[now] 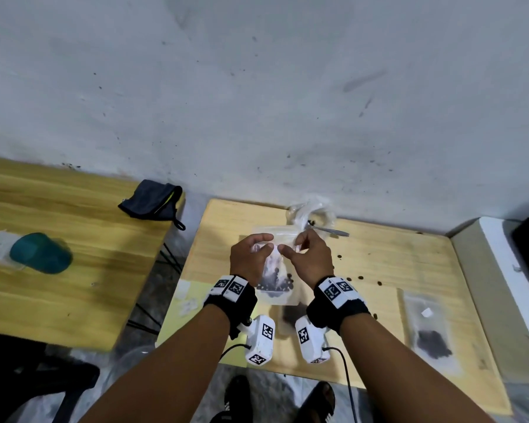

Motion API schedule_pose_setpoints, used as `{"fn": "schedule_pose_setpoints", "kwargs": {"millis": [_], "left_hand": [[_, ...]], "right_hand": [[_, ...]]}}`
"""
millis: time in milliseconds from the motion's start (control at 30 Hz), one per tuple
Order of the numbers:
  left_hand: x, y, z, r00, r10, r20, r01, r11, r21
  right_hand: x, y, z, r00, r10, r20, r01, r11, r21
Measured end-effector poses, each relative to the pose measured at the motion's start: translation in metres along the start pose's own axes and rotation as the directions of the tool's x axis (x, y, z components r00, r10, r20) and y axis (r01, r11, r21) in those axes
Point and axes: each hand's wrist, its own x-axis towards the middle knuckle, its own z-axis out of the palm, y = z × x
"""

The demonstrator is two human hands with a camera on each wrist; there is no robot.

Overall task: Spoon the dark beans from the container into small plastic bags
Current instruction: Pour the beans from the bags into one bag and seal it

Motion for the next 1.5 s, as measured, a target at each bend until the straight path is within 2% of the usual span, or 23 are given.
{"fn": "schedule_pose_setpoints", "kwargs": {"millis": [200,400,500,600,700,800,867,967,1033,1133,1167,1300,1400,1500], "left_hand": [[-0.004,0.002,0.013,0.997,-0.07,0.041,0.073,0.994,-0.08],[-0.004,0.001,0.03,0.996,-0.084,0.041,0.088,0.991,-0.096],[-0.003,0.001,0.043,0.987,-0.156,0.041,0.161,0.968,-0.193],[-0.004,-0.001,0.062,0.979,-0.196,0.059,0.205,0.94,-0.272],[-0.011,-0.002,0.087,0.97,-0.212,0.123,0.235,0.944,-0.23],[-0.021,-0.01,0.12,0.944,-0.249,0.217,0.281,0.95,-0.137],[-0.029,-0.02,0.14,0.918,-0.287,0.275,0.317,0.945,-0.074],[-0.044,-0.03,0.177,0.847,-0.37,0.381,0.398,0.917,0.005],[-0.052,-0.031,0.199,0.778,-0.43,0.457,0.457,0.888,0.059],[-0.067,-0.033,0.236,0.647,-0.506,0.571,0.55,0.828,0.11],[-0.072,-0.035,0.245,0.62,-0.517,0.59,0.568,0.814,0.117],[-0.095,-0.04,0.279,0.564,-0.552,0.615,0.559,0.803,0.208],[-0.104,-0.052,0.291,0.571,-0.561,0.6,0.497,0.817,0.292],[-0.106,-0.06,0.294,0.557,-0.568,0.606,0.489,0.814,0.313]], "right_hand": [[0.008,0.014,-0.011,0.999,-0.017,0.029,0.015,0.998,0.063],[0.013,0.023,-0.022,1.0,-0.012,0.011,0.011,0.999,0.033],[0.011,0.031,-0.034,1.0,-0.011,0.013,0.01,0.998,0.066],[0.009,0.053,-0.052,0.993,0.087,0.08,-0.094,0.993,0.078],[0.004,0.075,-0.077,0.964,0.195,0.179,-0.21,0.975,0.073],[-0.001,0.096,-0.113,0.956,0.277,0.097,-0.288,0.947,0.139],[-0.001,0.114,-0.134,0.949,0.312,0.04,-0.314,0.941,0.127],[-0.002,0.145,-0.167,0.923,0.384,0.031,-0.385,0.922,0.032],[-0.005,0.165,-0.187,0.9,0.435,0.02,-0.434,0.9,-0.034],[-0.014,0.195,-0.216,0.874,0.483,-0.054,-0.485,0.86,-0.157],[-0.017,0.202,-0.223,0.864,0.498,-0.071,-0.502,0.845,-0.187],[-0.031,0.23,-0.243,0.833,0.543,-0.11,-0.552,0.794,-0.256],[-0.037,0.243,-0.248,0.827,0.552,-0.107,-0.558,0.779,-0.285],[-0.042,0.249,-0.247,0.806,0.581,-0.113,-0.584,0.75,-0.31]]}}
